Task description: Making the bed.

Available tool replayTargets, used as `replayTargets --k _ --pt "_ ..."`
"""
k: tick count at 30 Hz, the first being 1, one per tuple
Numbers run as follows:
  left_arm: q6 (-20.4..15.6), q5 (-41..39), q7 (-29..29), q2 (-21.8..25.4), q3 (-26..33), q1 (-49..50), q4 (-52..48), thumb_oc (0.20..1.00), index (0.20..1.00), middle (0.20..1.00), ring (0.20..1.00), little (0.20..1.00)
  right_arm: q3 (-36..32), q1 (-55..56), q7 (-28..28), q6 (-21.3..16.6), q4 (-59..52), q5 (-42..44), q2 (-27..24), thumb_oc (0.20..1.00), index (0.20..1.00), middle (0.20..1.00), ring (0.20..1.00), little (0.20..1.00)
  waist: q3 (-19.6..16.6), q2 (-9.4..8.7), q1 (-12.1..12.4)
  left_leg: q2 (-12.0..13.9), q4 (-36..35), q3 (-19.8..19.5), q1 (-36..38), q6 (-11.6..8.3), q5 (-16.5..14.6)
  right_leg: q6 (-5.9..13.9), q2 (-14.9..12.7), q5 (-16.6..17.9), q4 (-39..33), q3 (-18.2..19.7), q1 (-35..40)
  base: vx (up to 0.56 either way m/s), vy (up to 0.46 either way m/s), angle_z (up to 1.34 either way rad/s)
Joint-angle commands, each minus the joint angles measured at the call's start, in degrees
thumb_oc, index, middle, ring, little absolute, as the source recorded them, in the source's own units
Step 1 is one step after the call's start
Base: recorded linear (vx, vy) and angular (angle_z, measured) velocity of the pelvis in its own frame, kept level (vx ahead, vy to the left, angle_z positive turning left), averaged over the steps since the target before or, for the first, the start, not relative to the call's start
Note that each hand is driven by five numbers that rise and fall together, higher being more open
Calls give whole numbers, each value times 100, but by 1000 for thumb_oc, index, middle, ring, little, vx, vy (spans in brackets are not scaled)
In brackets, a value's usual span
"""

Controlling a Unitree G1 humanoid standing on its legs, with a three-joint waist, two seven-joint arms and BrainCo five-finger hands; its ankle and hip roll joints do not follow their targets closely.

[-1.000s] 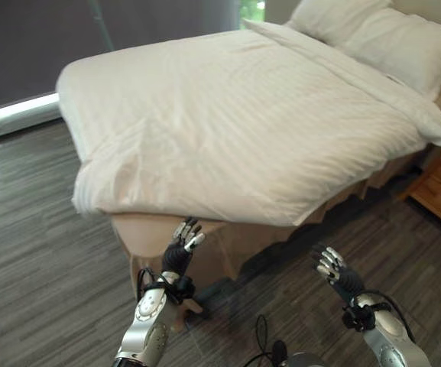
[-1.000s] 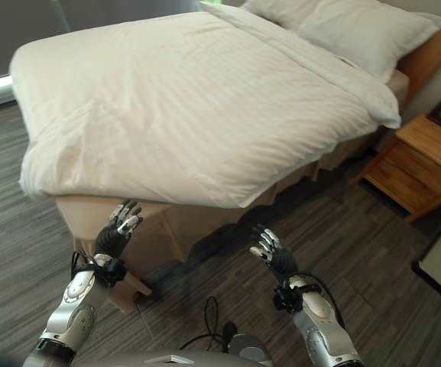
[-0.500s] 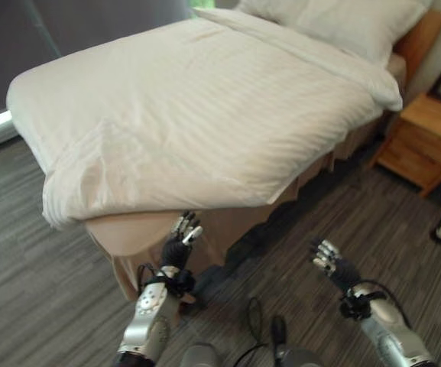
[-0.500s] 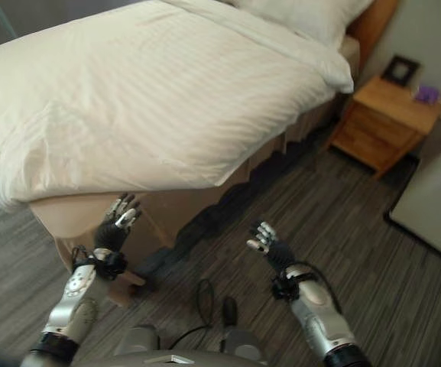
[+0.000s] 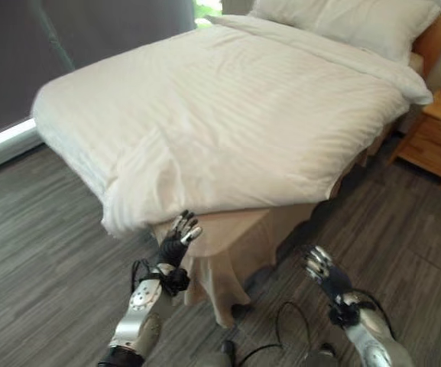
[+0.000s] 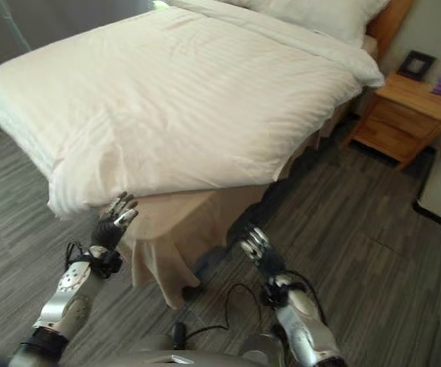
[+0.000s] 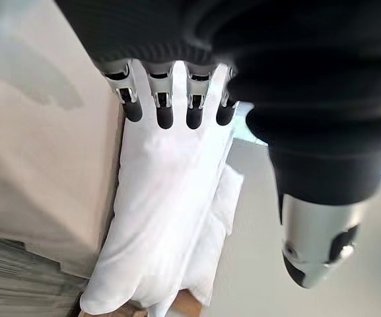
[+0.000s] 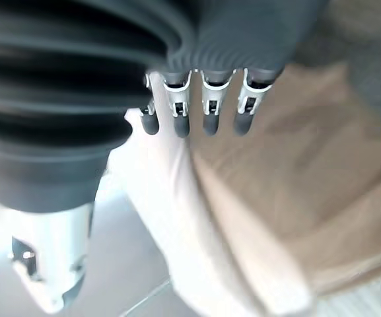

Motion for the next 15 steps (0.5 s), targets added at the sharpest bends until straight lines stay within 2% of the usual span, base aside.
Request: replayTargets --k 1,2,3,4,5,7,8,9,10,11,14,15 --pt "-266 310 -76 28 352 -12 -550 1000 1000 1000 1000 1000 -76 -227 130 -242 -192 -199 -506 1000 1000 1000 1000 1000 -14 164 -92 672 -659 -519 385 -464 601 232 495 -579 503 -284 506 88 381 -15" --pt "-274 342 -62 19 380 -19 -553 1000 1000 1000 1000 1000 -89 -212 166 -238 -206 -212 -544 1000 1000 1000 1000 1000 1 169 -134 635 -730 -473 475 -423 614 216 821 -822 646 -333 377 125 392 -3" --pt "-278 355 -39 -32 448 -10 -562 1000 1000 1000 1000 1000 -164 -166 188 -251 -172 -215 -562 1000 1000 1000 1000 1000 -36 156 -138 538 -845 -357 560 -383 605 127 1155 -1320 413 -816 326 130 345 -17" --pt "-275 337 -38 -53 463 9 -575 1000 1000 1000 1000 1000 -186 -139 196 -250 -138 -201 -578 1000 1000 1000 1000 1000 -52 142 -132 500 -881 -322 600 -385 599 93 1306 -1469 285 -1030 326 96 222 -33" --pt "-275 337 -38 -53 463 9 -575 1000 1000 1000 1000 1000 -186 -139 196 -250 -138 -201 -578 1000 1000 1000 1000 1000 -52 142 -132 500 -881 -322 600 -385 599 93 1306 -1469 285 -1030 326 49 96 -35" --pt "-261 269 -36 -161 478 69 -606 1000 1000 1000 1000 1000 -252 -88 198 -244 -102 -100 -587 1000 1000 1000 1000 1000 -75 77 -133 422 -888 -250 639 -401 575 21 1624 -1642 -175 -1342 426 53 69 -20" --pt "-250 253 -66 -216 463 105 -599 1000 1000 1000 1000 1000 -279 -62 209 -259 -105 -30 -594 1000 1000 1000 1000 1000 -84 17 -127 370 -811 -242 602 -407 551 -23 1744 -1694 -424 -1309 605 52 36 -5" --pt "-275 242 -71 -256 448 139 -629 1000 1000 1000 1000 1000 -300 -21 201 -262 -122 0 -603 1000 1000 1000 1000 1000 -100 -52 -125 331 -777 -177 600 -413 517 -41 1766 -1681 -687 -1251 723 45 -11 2" --pt "-216 224 -134 -386 393 212 -561 1000 1000 1000 1000 1000 -278 -66 188 -200 -101 36 -597 1000 1000 1000 1000 1000 -215 -153 -35 257 -813 -132 596 -434 537 -44 1724 -1626 -1350 -1300 1123 46 -42 -5" --pt "-215 195 -163 -447 353 279 -523 1000 1000 1000 1000 1000 -244 -104 203 -213 -69 115 -604 1000 1000 1000 1000 1000 -263 -179 3 256 -848 -126 606 -449 549 -55 1784 -1583 -1553 -1183 1258 49 -54 -16" --pt "-199 61 -146 -520 332 345 -535 1000 1000 1000 1000 1000 -208 -187 198 -223 -107 115 -647 1000 1000 1000 1000 1000 -333 -178 114 256 -912 -81 642 -471 565 -12 1773 -1495 -1772 -1268 1367 27 -26 -17" --pt "-153 -45 -188 -576 296 428 -514 1000 1000 1000 1000 1000 -197 -192 171 -208 -147 106 -677 1000 1000 1000 1000 1000 -372 -179 98 248 -952 -76 653 -481 579 -42 1804 -1457 -1909 -1189 1443 47 -42 -46"
